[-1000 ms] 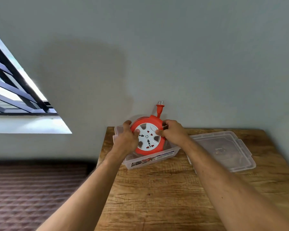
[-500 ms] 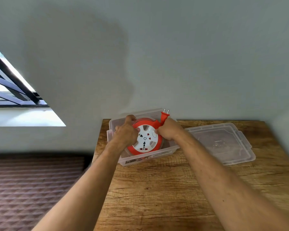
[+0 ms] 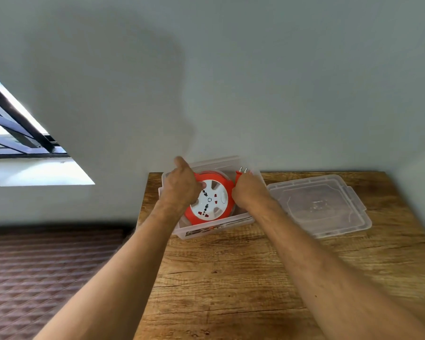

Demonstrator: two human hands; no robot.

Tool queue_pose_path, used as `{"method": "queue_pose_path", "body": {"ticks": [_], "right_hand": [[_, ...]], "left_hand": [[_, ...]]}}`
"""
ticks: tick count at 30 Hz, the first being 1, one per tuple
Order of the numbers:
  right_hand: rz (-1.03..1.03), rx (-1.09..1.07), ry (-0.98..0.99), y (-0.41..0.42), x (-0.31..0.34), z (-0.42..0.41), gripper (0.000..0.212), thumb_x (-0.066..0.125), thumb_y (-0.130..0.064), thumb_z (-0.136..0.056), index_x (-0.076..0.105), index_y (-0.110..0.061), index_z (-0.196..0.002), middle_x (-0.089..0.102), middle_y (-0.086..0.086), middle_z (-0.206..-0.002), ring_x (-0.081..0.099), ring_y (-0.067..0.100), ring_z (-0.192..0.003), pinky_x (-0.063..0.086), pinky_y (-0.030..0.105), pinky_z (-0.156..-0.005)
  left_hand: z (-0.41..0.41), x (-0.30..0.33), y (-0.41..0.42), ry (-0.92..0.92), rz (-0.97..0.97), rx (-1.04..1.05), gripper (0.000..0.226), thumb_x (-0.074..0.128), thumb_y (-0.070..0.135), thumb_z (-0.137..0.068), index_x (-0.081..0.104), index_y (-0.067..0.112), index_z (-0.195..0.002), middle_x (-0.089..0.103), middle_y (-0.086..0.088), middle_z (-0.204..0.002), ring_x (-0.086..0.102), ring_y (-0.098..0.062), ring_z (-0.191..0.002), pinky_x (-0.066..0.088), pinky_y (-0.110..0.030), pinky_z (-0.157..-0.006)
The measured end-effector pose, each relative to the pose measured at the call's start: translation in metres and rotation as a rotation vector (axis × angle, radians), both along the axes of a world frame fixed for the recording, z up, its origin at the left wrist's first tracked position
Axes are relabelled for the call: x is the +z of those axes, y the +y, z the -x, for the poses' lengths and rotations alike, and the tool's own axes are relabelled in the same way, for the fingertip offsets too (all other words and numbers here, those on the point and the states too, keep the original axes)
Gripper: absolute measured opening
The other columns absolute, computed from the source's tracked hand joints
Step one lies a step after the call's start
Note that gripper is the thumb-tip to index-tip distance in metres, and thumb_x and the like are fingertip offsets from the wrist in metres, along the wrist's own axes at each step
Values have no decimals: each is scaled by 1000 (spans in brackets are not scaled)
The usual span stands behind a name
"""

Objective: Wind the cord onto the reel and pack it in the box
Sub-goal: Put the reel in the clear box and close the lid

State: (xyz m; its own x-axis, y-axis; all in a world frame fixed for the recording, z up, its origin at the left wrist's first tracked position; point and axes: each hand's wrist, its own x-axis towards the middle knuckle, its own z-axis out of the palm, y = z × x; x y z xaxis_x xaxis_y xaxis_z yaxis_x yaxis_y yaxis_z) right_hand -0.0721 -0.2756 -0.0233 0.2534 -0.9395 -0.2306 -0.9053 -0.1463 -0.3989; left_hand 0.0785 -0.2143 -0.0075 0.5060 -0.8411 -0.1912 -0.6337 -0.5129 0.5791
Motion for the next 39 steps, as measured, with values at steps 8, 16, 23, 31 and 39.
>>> {"method": "queue_pose_path", "body": {"ticks": [8, 16, 23, 31, 39], "right_hand": [[4, 52, -7, 21, -9, 14, 8, 54, -16, -98, 62, -15, -95, 65, 2, -90, 62, 19, -81, 57, 37, -79], [353, 92, -69, 35, 7, 35, 18, 57, -22, -99, 68, -10, -107, 70, 8, -97, 67, 21, -82, 57, 34, -72], [310, 189, -33, 26, 17, 61, 28, 60, -17, -96, 65, -15, -124, 58, 9, -117, 63, 25, -102, 55, 40, -92], [265, -106, -144, 34, 20, 68, 24, 61, -27, -98, 65, -12, -115, 66, 9, -106, 67, 22, -90, 52, 31, -71], [63, -131, -214, 39, 25, 101, 12, 69, -23, -91, 66, -15, -83, 64, 0, -76, 61, 15, -68, 43, 26, -53]], "left_hand": [[5, -2, 18, -112, 61, -48, 43, 74, 35, -90, 52, 15, -122, 71, -11, -108, 68, -28, -95, 52, -32, -68], [24, 2, 48, -341, -8, 117, 82, 81, 28, -77, 39, 18, -146, 39, -19, -154, 33, -46, -144, 29, -67, -115], [35, 5, 60, -320, -124, 56, 67, 72, 39, -89, 42, 11, -142, 46, -21, -145, 45, -46, -133, 42, -58, -106], [35, -4, 76, -190, 115, 165, 62, 64, 21, -96, 36, 11, -150, 55, -18, -145, 65, -43, -117, 56, -52, -89], [51, 7, 96, -144, 124, 150, 49, 67, 27, -91, 53, 17, -136, 70, -7, -129, 68, -33, -113, 57, -53, -92]]}}
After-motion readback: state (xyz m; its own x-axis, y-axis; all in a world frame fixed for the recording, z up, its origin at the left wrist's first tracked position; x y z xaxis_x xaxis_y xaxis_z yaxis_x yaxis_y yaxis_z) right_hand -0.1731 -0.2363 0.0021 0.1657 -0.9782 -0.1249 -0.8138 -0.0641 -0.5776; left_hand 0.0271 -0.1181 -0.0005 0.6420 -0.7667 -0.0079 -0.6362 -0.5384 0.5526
